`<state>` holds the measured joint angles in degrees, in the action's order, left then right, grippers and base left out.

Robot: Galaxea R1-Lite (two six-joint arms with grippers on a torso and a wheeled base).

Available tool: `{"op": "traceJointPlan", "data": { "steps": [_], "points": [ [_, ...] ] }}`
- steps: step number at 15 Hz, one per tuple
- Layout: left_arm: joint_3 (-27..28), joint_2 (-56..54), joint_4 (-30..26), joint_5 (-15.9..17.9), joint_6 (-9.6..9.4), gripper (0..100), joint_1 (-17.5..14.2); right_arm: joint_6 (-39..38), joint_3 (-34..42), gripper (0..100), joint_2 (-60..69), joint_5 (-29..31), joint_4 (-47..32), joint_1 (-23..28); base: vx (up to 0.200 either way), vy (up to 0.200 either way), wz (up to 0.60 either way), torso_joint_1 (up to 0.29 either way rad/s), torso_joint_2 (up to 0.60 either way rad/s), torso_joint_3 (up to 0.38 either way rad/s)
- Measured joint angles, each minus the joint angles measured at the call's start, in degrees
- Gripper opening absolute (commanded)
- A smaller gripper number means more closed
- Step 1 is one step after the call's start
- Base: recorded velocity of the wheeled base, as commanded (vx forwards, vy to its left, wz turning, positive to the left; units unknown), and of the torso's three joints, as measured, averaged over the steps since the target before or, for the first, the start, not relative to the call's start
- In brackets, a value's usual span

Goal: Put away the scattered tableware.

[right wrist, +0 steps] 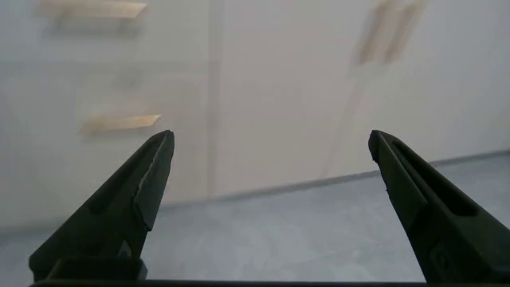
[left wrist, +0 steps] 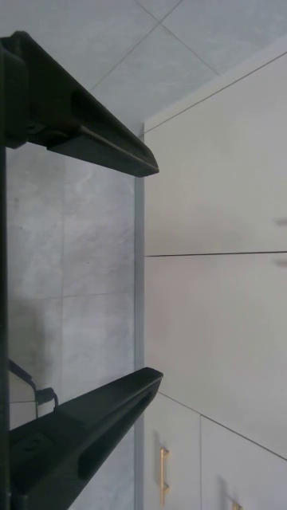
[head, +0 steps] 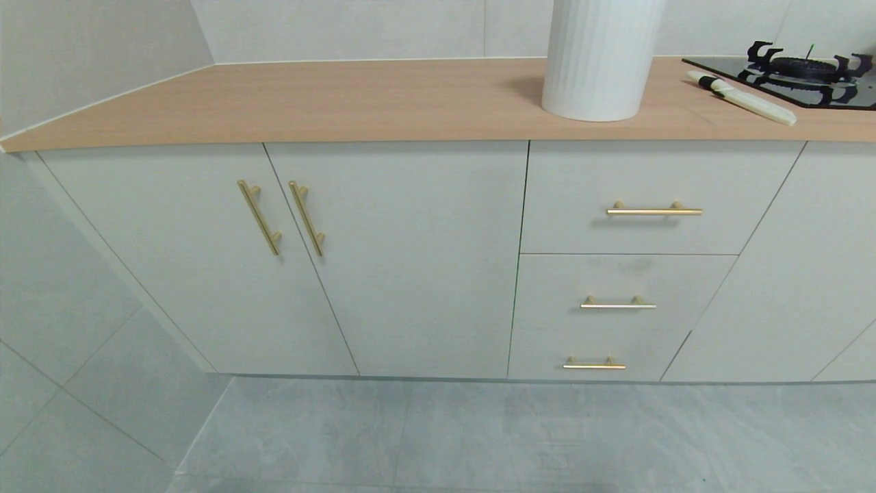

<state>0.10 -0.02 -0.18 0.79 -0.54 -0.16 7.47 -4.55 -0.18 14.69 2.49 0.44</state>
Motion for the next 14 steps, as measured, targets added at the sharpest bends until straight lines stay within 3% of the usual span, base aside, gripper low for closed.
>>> {"op": "traceJointPlan", "data": {
  "steps": [5, 7, 14],
  "points": [
    [0.00, 0.00, 0.00, 0.00, 0.02, 100, 0.00, -2.57, 4.25, 100, 0.21, -9.41, 0.85, -0.13, 0.000, 0.000, 0.00, 0.000, 0.00, 0.000],
    [0.00, 0.00, 0.00, 0.00, -0.01, 100, 0.00, -5.12, 4.44, 100, 0.18, -13.68, -2.58, -0.17, 0.000, 0.000, 0.00, 0.000, 0.00, 0.000],
    [0.01, 0.00, 0.00, 0.00, -0.22, 100, 0.00, -6.55, 4.55, 100, 0.23, -14.12, -2.41, -0.34, 0.000, 0.000, 0.00, 0.000, 0.00, 0.000]
  ]
}}
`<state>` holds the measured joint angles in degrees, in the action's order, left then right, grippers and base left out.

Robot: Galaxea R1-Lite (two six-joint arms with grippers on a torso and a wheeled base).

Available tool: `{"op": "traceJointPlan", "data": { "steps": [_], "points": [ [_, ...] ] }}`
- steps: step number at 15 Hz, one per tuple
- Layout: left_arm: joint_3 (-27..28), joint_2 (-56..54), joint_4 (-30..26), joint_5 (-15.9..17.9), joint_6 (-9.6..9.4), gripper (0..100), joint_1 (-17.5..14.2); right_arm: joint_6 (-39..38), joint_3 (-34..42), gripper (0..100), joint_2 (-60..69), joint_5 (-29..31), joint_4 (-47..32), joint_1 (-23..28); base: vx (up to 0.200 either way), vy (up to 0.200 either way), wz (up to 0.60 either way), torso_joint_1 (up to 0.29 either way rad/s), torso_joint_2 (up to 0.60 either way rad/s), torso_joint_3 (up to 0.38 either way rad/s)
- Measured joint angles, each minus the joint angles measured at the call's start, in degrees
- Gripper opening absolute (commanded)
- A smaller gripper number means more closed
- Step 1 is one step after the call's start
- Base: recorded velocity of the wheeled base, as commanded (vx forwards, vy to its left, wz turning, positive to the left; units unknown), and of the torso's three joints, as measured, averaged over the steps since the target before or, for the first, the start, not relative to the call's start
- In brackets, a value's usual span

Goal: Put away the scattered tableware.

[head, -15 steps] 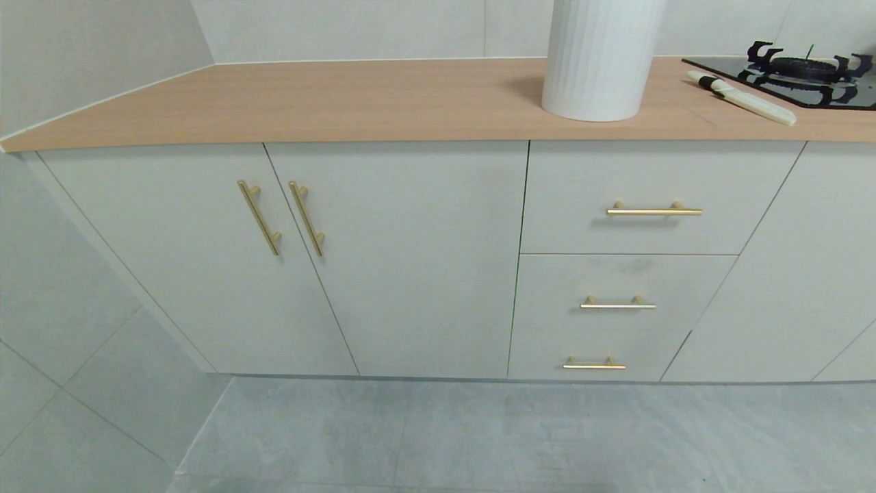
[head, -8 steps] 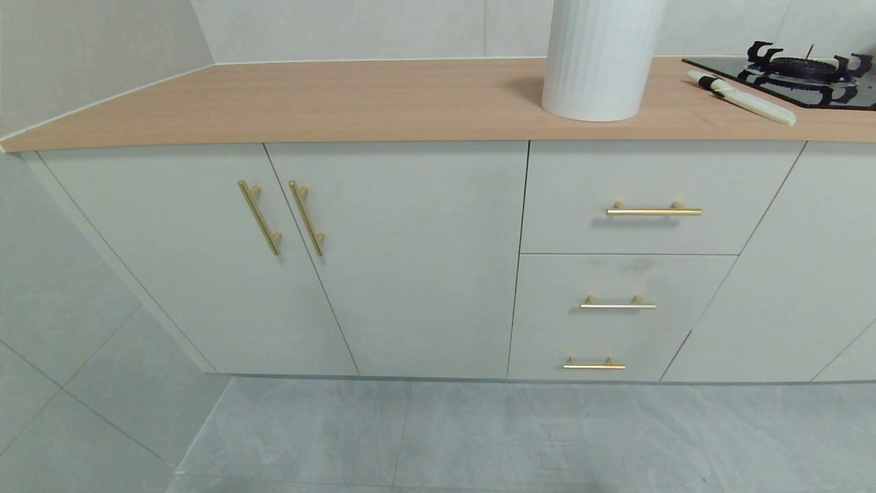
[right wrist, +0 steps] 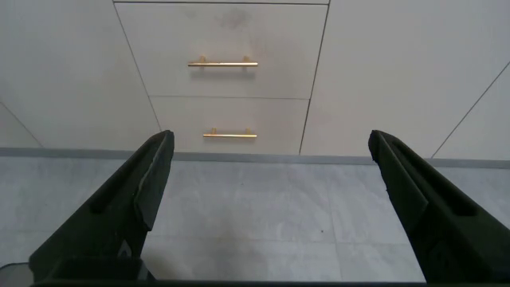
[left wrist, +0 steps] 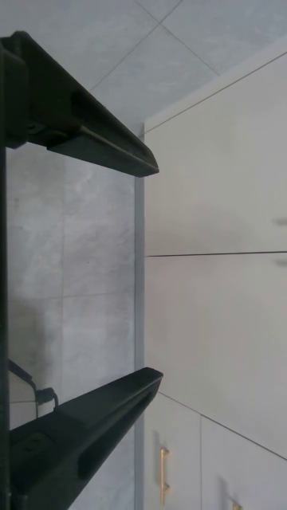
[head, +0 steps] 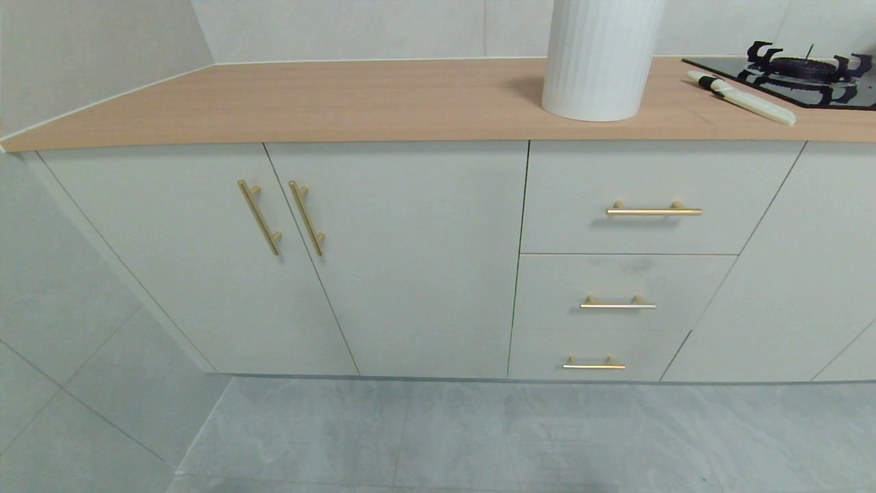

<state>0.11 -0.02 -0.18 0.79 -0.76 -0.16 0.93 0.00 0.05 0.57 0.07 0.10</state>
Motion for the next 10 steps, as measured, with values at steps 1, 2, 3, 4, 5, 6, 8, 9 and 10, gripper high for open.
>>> {"op": "traceJointPlan", "data": {
  "steps": [1, 2, 3, 4, 5, 6, 8, 9, 10],
  "points": [
    [0.00, 0.00, 0.00, 0.00, -0.26, 100, 0.00, 0.00, 0.00, 100, 0.00, 0.00, 0.00, 0.00, 0.000, 0.000, 0.00, 0.000, 0.00, 0.000],
    [0.00, 0.00, 0.00, 0.00, -0.28, 100, 0.00, 0.00, 0.00, 100, 0.00, 0.02, -0.02, 0.00, 0.000, 0.000, 0.00, 0.000, 0.00, 0.000],
    [0.00, 0.00, 0.00, 0.02, -0.15, 100, 0.00, 0.00, 0.00, 100, 0.00, 0.02, -0.02, 0.00, 0.000, 0.000, 0.00, 0.000, 0.00, 0.000],
    [0.00, 0.00, 0.00, 0.02, -0.06, 100, 0.00, 0.00, 0.00, 100, 0.00, 0.00, -0.05, 0.00, 0.000, 0.000, 0.00, 0.000, 0.00, 0.000],
    [0.00, 0.00, 0.00, 0.00, 0.02, 100, 0.00, 0.00, 0.00, 100, 0.00, 0.00, -0.05, 0.00, 0.200, 0.000, 0.00, 0.002, 0.00, 0.002],
    [-0.01, 0.00, 0.00, 0.00, 0.11, 100, 0.00, 0.02, 0.00, 100, 0.00, 0.02, -0.05, 0.00, 0.200, 0.000, 0.00, -0.002, 0.00, 0.007],
    [-0.01, 0.00, 0.02, -0.01, 0.13, 100, 0.00, 0.02, 0.00, 100, 0.00, 0.02, -0.07, 0.00, 0.200, 0.000, 0.00, 0.002, 0.00, 0.002],
    [-0.01, 0.00, 0.02, 0.00, 0.16, 100, 0.00, 0.02, 0.00, 100, 0.00, 0.00, -0.07, 0.00, 0.200, 0.000, 0.00, 0.007, 0.01, 0.002],
    [-0.01, 0.00, 0.02, 0.00, 0.16, 100, 0.00, 0.07, 0.00, 100, 0.00, 0.00, -0.07, 0.00, 0.200, 0.000, 0.00, 0.002, 0.00, 0.002]
  ]
}}
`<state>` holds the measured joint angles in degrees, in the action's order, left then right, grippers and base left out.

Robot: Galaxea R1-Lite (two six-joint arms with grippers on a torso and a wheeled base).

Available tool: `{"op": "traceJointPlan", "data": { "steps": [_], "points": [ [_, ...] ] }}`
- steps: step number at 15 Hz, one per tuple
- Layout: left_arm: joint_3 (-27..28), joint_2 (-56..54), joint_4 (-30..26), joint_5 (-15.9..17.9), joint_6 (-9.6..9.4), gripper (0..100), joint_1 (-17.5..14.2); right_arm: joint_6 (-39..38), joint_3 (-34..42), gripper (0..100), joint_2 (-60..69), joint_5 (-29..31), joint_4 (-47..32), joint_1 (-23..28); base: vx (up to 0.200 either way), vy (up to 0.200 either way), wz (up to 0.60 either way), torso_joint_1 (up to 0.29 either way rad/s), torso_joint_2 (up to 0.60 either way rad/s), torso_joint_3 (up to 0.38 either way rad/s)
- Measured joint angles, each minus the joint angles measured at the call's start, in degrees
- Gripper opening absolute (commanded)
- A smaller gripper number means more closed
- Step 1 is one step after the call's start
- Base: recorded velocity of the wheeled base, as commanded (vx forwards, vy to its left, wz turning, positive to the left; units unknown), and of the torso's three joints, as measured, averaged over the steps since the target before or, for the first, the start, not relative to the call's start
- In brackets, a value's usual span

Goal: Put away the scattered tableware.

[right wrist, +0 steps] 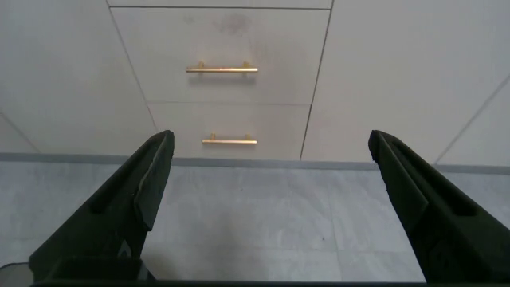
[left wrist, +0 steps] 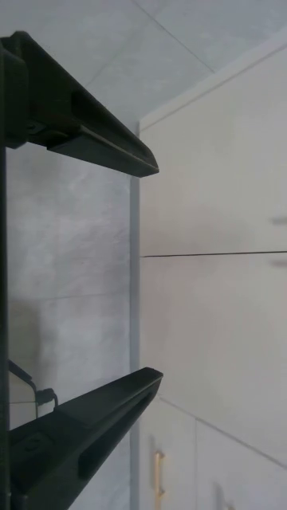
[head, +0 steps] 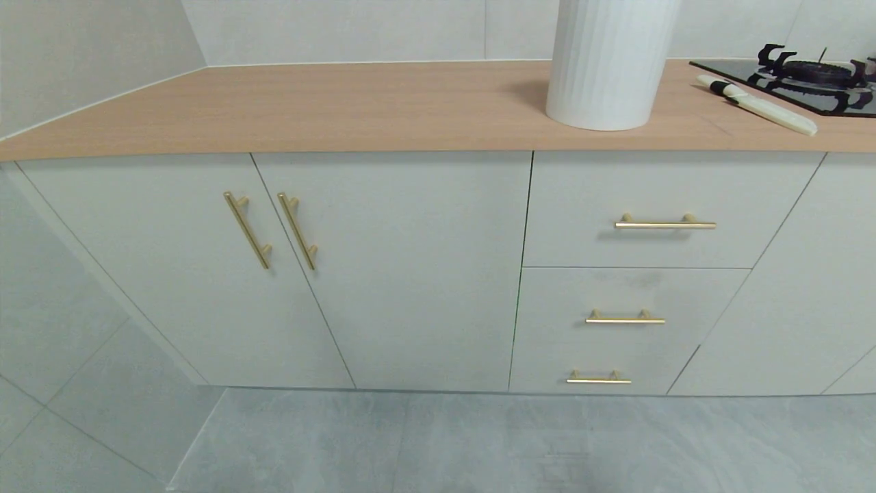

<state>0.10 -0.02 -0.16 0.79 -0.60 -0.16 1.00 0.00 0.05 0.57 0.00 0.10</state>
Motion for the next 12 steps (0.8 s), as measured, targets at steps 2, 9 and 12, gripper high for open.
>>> {"op": "traceJointPlan", "data": {
  "steps": [2, 9, 12],
  "points": [
    [0.00, 0.00, 0.02, -0.01, 0.00, 100, 0.00, -0.02, 0.00, 100, -0.02, -0.02, 0.00, 0.00, 0.200, 0.000, 0.00, 0.007, 0.00, 0.007],
    [0.00, 0.00, 0.06, -0.01, 0.00, 100, -0.02, -0.05, 0.00, 100, -0.02, -0.04, 0.00, 0.00, 0.200, 0.000, 0.00, 0.000, 0.00, 0.003],
    [0.00, -0.02, 0.09, 0.00, -0.02, 100, 0.00, -0.05, 0.00, 100, -0.02, -0.04, 0.00, 0.00, 0.200, 0.000, 0.00, 0.002, 0.00, 0.002]
  ]
}}
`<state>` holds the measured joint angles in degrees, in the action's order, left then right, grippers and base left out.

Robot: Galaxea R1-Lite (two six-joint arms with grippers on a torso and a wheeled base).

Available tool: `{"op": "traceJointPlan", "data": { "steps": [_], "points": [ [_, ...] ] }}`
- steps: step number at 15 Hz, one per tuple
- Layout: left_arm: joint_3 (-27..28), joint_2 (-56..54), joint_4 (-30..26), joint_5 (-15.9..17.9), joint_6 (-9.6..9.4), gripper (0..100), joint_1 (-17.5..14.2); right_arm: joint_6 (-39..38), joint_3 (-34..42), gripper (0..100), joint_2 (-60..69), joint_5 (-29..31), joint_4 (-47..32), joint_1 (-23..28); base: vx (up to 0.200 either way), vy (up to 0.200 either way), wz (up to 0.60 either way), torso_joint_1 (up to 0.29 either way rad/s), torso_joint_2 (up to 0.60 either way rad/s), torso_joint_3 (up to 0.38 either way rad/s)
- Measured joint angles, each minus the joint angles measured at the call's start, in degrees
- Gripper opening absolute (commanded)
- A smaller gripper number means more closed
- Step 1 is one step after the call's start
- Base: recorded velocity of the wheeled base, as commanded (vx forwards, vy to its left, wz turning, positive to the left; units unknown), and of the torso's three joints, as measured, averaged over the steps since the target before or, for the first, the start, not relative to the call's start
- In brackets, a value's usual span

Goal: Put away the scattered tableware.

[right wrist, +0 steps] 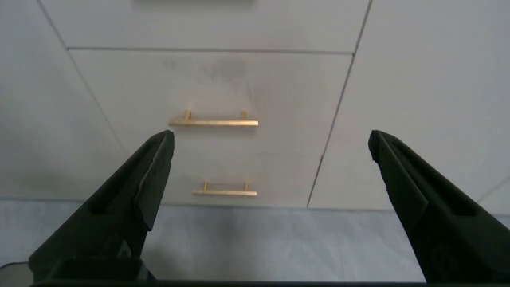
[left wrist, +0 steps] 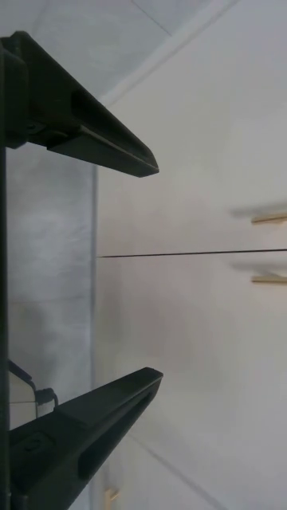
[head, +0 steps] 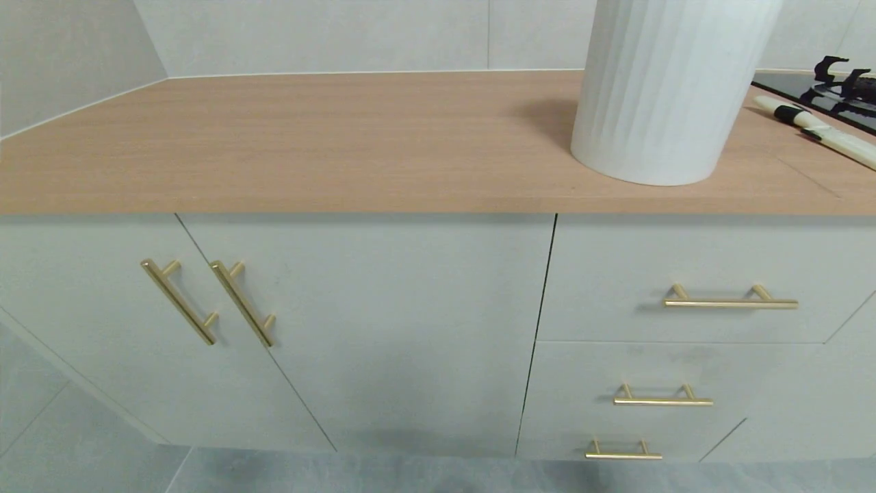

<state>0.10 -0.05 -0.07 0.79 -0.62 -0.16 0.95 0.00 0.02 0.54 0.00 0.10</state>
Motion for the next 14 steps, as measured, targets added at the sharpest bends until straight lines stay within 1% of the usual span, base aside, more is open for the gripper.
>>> {"op": "traceJointPlan", "data": {
  "steps": [6, 7, 14],
  "points": [
    [0.00, 0.02, -0.02, 0.00, 0.02, 100, 0.00, 0.00, 0.00, 100, -0.02, 0.00, 0.00, 0.00, 0.000, 0.000, 0.00, 0.000, 0.00, 0.000],
    [0.00, 0.02, -0.02, 0.00, 0.00, 100, 0.00, 0.00, 0.00, 100, -0.02, -0.02, 0.00, 0.00, 0.000, 0.000, -0.60, 0.002, 0.00, 0.007],
    [0.00, 0.02, -0.02, -0.01, 0.00, 100, 0.02, -0.02, 0.00, 100, -0.02, 0.00, 0.00, 0.04, 0.000, 0.000, 0.00, 0.000, 0.00, 0.000]
  ]
}}
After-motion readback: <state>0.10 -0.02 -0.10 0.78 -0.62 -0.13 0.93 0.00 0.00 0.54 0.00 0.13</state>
